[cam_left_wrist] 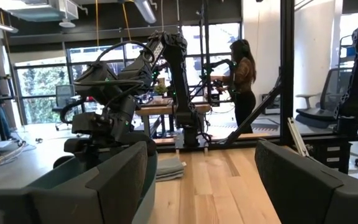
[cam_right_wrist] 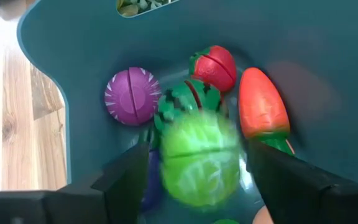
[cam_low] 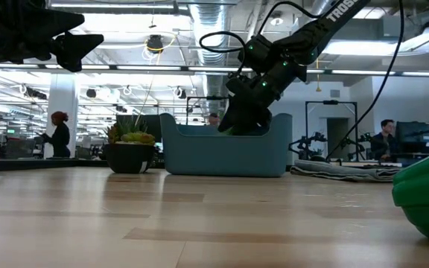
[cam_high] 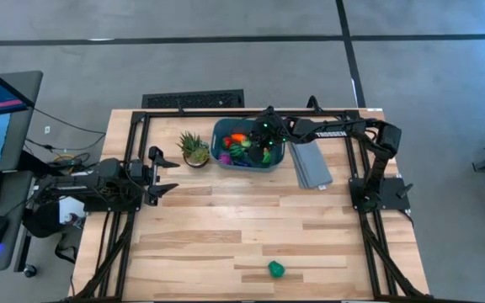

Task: Pick and placing Produce into tupperware
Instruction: Put the cabbage into the blue bin, then put the bell pepper into the blue bin

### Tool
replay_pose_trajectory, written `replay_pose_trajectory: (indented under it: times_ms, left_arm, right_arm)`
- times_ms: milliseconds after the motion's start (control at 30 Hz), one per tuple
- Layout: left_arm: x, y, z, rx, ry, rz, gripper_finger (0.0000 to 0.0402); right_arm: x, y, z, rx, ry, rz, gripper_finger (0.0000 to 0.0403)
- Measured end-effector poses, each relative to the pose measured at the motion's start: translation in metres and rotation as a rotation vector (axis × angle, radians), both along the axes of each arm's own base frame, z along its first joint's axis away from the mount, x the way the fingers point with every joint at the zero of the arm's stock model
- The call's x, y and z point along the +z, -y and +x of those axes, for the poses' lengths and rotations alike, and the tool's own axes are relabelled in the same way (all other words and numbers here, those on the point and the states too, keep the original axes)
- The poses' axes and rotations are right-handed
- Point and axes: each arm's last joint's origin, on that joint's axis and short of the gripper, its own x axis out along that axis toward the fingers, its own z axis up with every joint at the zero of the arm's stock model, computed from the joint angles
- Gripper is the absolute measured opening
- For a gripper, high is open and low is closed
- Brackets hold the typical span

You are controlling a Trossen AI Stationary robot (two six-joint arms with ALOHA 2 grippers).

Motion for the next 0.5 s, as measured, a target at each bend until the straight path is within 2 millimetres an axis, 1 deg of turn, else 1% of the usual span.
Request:
replay_pose_trajectory:
  times_ms: [133, 233, 367, 500]
  left_arm:
    - [0.000, 0.000, 0.000, 0.000, 0.000, 0.000, 0.0288]
    - [0.000, 0.000, 0.000, 0.001, 0.000, 0.000, 0.0288]
    - [0.000, 0.000, 0.000, 0.001, -0.004, 0.000, 0.0288]
    - [0.000, 0.000, 0.000, 0.001, -0.005, 0.000, 0.0288]
  right_arm:
    - [0.000, 0.000, 0.000, -0.004, 0.001, 0.005, 0.0339]
    - [0.000, -0.003, 0.001, 0.004, 0.001, 0.005, 0.0360]
    - [0.003, -0.013, 0.004, 0.067, 0.018, 0.033, 0.0367]
    - [0.014, -0.029, 0.004, 0.143, 0.028, 0.024, 0.0361]
